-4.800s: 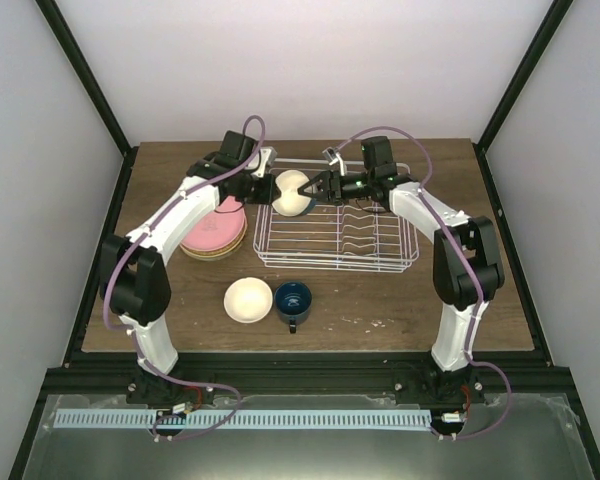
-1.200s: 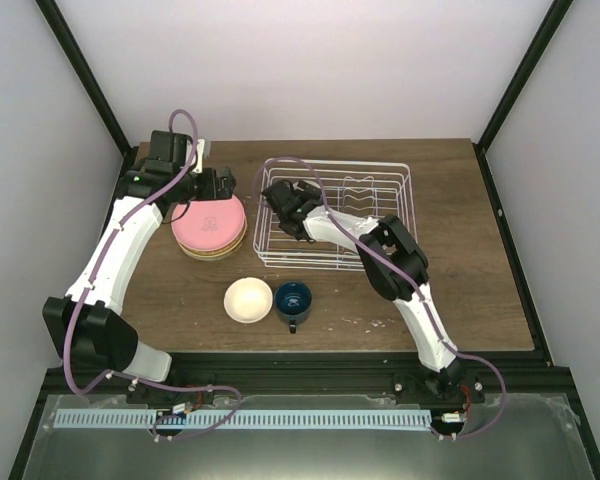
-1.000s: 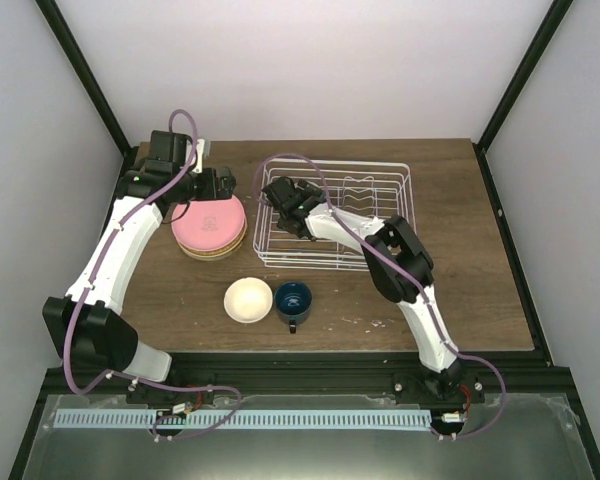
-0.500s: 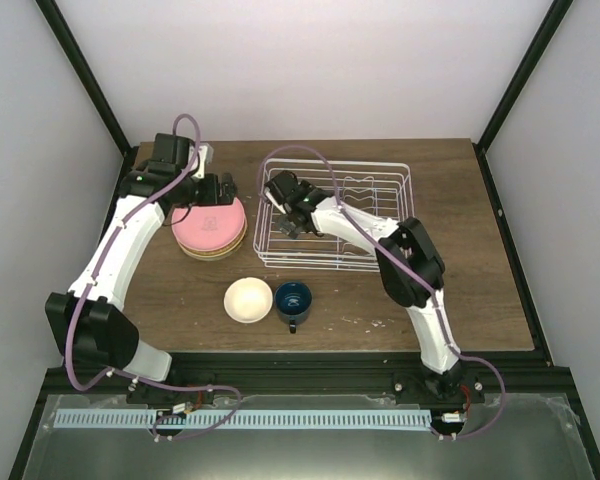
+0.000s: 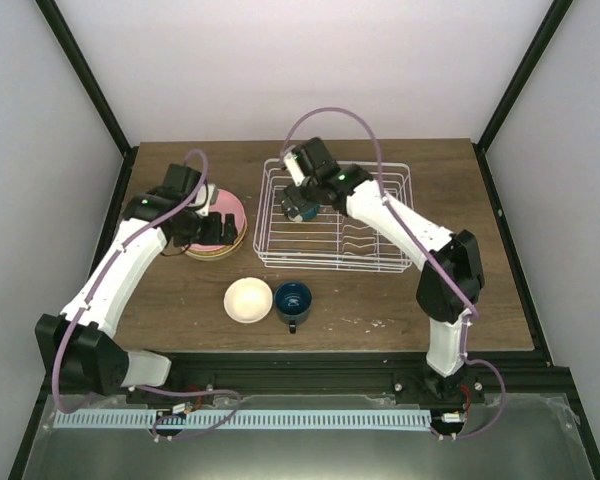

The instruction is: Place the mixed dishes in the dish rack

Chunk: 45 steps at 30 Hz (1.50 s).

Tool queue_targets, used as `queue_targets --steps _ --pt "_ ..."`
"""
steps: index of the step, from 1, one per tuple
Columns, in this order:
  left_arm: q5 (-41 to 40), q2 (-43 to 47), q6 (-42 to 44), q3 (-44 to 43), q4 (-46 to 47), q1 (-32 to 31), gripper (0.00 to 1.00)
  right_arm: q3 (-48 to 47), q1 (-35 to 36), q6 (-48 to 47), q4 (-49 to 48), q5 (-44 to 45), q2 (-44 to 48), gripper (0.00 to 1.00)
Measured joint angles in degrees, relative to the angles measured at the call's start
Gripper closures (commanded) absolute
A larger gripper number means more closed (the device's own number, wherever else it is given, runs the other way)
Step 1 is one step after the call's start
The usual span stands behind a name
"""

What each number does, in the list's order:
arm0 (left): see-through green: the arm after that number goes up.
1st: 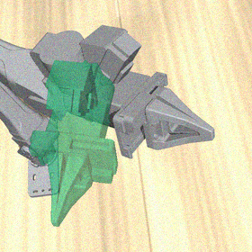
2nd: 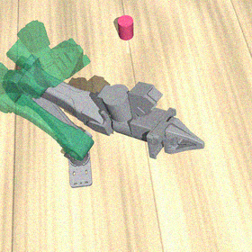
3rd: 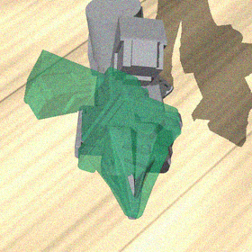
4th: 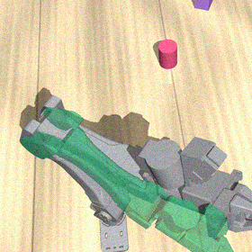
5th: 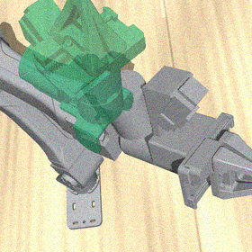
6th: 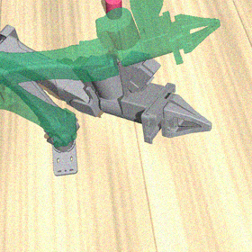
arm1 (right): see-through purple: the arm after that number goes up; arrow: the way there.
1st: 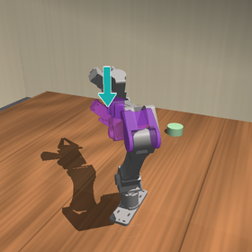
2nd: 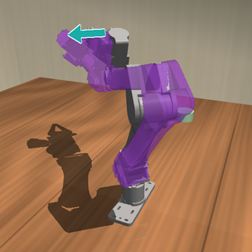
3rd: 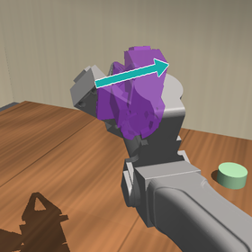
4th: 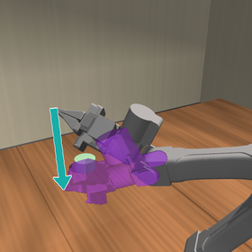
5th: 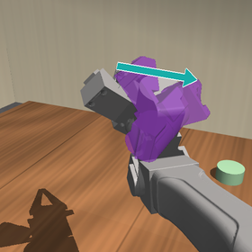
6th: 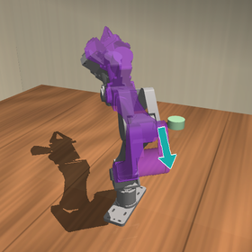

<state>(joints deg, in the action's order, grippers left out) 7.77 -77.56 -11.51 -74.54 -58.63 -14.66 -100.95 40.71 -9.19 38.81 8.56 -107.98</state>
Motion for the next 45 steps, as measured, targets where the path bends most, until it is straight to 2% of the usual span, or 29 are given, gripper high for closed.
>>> queue_targets --steps 9,13,16,25,34,37,42,45 --pt "0.0 0.39 -2.91 6.86 -7.43 -5.92 0.0 -5.86 -13.38 16.31 1.31 -12.0 -0.35 0.0" --pt "0.04 0.48 -3.69 9.44 -8.26 -6.16 0.0 -3.43 -18.69 24.61 -0.76 -21.2 1.4 0.0" --pt "0.02 0.9 -4.39 12.39 -8.35 -6.47 0.0 -0.98 -21.14 27.8 -1.07 -24.3 4.02 0.02" --pt "0.31 0.17 -6.49 15.91 -6.03 -6.62 0.0 1.07 -20.79 30.8 -1.57 -26.45 7.23 0.03" --pt "0.52 -4.7 -6.78 18.97 -1.14 -6.64 0.01 1.22 -20.81 31.17 -1.49 -26.34 7.56 0.03" --pt "1.07 -5.99 -7.15 20.35 0.11 -6.67 0.06 0.66 -21.07 31.12 -0.9 -26.21 7.61 0.02" --pt "2.23 -7.69 -7.91 21.86 2.19 -6.73 0.24 0.26 -21.14 31.08 -0.39 -25.77 8.0 0.02" --pt "3.19 -8.37 -8.0 22.27 3.28 -6.78 0.31 0.24 -21.14 30.91 -0.17 -25.29 8.13 0.02"
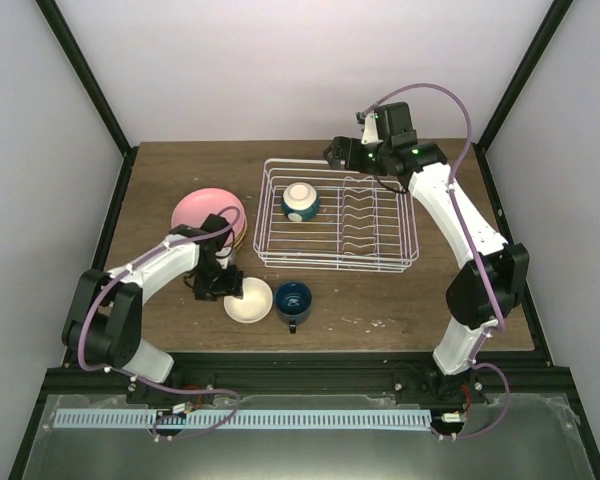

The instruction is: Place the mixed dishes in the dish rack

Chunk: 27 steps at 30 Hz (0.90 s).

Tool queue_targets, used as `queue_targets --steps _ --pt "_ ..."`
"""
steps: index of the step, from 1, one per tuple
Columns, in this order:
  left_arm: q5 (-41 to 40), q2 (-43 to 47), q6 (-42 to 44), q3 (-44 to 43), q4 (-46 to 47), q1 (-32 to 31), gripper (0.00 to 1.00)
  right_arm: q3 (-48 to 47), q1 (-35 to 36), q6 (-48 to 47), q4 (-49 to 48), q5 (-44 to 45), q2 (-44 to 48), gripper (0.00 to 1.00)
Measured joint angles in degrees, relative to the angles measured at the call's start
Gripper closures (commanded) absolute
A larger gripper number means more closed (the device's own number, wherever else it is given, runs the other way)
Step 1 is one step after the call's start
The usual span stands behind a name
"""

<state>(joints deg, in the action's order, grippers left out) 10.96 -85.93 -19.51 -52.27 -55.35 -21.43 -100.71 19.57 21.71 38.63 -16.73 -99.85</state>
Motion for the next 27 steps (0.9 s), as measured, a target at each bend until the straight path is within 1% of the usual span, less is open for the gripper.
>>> queue_targets --steps 1,5,10,19,27 --pt "0.31 -0.31 -0.17 0.17 0.42 -0.02 0.35 0.0 0.0 -0.02 0.07 0.2 0.02 0.02" --pt "1.51 -1.88 -0.15 1.7 2.16 -0.28 0.44 -0.02 0.0 -0.13 0.61 0.55 0.07 0.02" --pt "2.49 -2.56 -0.22 2.99 3.13 -0.66 0.6 -0.02 0.0 -0.17 1.05 0.7 0.07 0.02" --pt "3.41 -1.9 -0.26 3.02 3.41 -0.74 0.82 -0.02 0.0 -0.15 1.18 0.68 0.07 0.02" --pt "3.02 -0.98 -0.48 3.37 2.69 -0.85 0.94 0.0 0.0 -0.11 0.79 -0.02 0.07 0.01"
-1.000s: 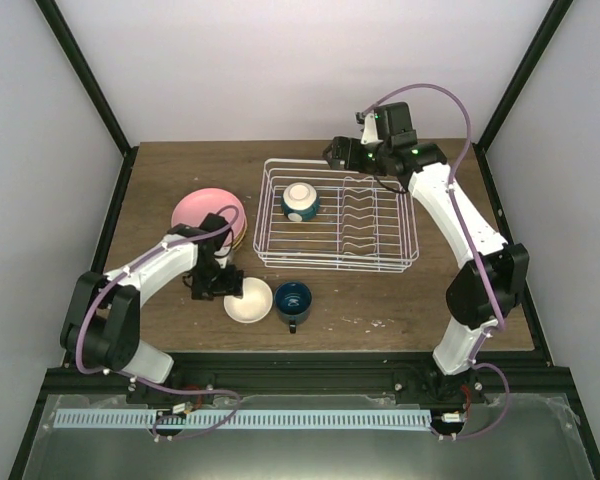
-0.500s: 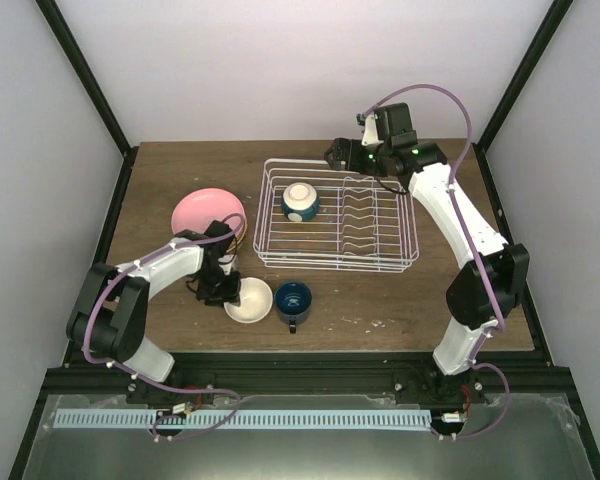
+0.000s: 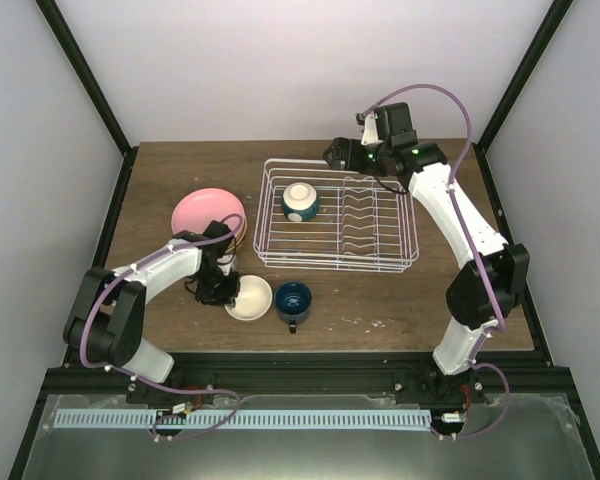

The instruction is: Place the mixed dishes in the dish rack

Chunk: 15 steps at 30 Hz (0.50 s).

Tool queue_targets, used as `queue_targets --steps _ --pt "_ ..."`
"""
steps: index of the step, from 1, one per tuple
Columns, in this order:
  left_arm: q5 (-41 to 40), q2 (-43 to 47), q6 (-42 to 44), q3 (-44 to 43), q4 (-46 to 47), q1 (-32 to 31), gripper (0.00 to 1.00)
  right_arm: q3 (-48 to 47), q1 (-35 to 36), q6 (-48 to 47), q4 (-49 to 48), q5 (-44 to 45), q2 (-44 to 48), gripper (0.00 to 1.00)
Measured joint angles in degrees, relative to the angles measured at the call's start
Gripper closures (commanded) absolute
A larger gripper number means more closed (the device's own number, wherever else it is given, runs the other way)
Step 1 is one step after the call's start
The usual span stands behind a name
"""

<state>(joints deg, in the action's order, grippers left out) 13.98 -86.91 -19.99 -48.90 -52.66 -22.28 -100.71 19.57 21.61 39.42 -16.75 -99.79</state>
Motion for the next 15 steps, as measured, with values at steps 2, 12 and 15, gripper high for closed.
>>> queue_targets --steps 2,12,15 --pt "0.0 0.0 -0.04 0.0 0.0 0.0 0.96 0.0 0.0 0.0 -0.07 -0.33 0.0 0.0" --pt "-0.24 0.63 -0.26 0.39 -0.7 0.0 1.0 -0.09 0.0 -1.05 -0.72 -4.04 -2.6 0.0" --pt "-0.24 0.9 -0.2 0.39 -1.6 0.0 1.0 -0.09 0.0 -1.46 -1.49 -6.45 -4.13 0.0"
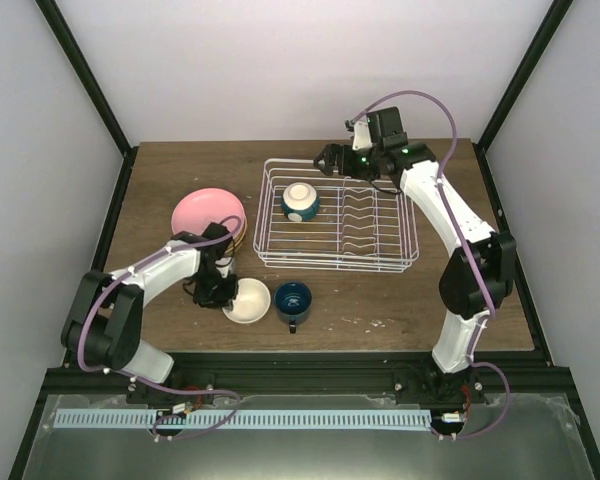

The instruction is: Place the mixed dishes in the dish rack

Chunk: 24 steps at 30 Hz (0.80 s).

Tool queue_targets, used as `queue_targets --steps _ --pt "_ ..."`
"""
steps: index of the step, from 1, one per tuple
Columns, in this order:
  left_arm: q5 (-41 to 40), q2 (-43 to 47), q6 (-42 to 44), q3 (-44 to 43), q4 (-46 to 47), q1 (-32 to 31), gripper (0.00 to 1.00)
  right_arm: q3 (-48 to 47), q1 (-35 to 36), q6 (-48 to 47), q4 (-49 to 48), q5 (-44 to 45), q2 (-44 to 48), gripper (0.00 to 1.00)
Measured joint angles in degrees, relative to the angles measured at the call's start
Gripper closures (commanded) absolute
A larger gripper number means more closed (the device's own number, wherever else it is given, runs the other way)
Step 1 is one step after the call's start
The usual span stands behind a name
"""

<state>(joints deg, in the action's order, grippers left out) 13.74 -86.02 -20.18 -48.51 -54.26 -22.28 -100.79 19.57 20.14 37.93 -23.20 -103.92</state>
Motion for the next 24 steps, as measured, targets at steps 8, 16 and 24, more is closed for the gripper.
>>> queue_targets --steps 8,16,24 --pt "0.07 3.85 0.74 -0.04 -3.87 0.0 1.0 0.0 0.0 -1.14 -2.03 -6.19 -1.7 0.0" --pt "0.74 14.1 2.91 -2.49 -8.2 0.0 0.98 -2.8 -0.04 -3.02 -2.69 -15.61 -4.94 0.0" --pt "-0.02 18.56 5.88 -13.51 -11.26 0.09 0.97 -3.96 -0.13 -4.35 -4.13 -23.3 -5.03 0.0"
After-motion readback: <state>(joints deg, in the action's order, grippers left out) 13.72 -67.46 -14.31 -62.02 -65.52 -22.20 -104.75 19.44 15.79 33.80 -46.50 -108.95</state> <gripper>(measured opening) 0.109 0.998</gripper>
